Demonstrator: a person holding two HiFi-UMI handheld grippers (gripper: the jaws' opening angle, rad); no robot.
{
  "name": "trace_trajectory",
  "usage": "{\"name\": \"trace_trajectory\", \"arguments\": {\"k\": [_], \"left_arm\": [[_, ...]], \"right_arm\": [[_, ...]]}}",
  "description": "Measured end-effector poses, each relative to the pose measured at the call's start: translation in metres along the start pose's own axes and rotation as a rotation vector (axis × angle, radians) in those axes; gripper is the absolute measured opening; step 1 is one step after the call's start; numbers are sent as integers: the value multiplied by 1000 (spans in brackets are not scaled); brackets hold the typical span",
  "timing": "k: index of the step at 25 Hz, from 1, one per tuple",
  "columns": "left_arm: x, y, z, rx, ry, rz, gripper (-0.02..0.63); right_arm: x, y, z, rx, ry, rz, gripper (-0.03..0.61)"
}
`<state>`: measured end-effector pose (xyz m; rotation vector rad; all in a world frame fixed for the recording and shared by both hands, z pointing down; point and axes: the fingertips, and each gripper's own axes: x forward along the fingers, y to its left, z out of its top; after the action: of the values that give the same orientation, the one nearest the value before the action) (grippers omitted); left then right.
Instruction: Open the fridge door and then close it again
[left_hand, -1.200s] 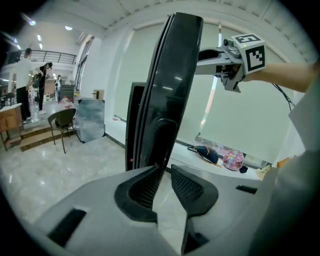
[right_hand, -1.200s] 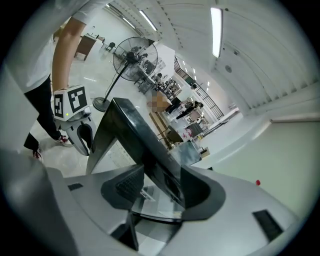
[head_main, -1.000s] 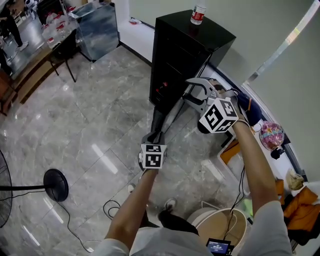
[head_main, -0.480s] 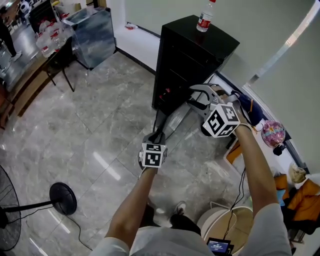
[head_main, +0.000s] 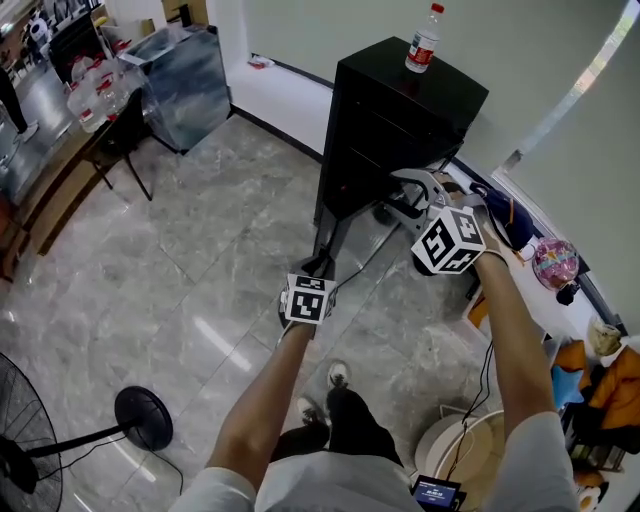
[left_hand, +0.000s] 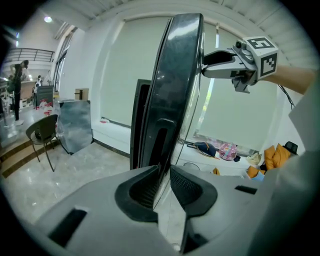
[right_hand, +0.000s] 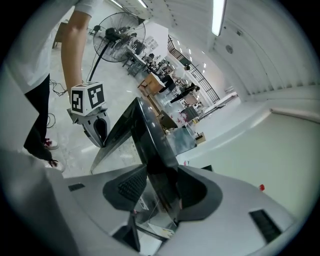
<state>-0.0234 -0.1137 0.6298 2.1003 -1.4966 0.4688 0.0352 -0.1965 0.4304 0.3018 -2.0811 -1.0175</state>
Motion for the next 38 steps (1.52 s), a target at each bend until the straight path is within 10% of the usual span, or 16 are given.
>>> {"name": "trace_trajectory", "arguments": {"k": [18,38], "left_arm": [[73,138,88,125,13,-104,72],[154,195,157,265,42,-326,77]], "right_arm": [[96,-73,-1,117,82,-90,189],[155,-130,-31,298,302,-212,193]]}}
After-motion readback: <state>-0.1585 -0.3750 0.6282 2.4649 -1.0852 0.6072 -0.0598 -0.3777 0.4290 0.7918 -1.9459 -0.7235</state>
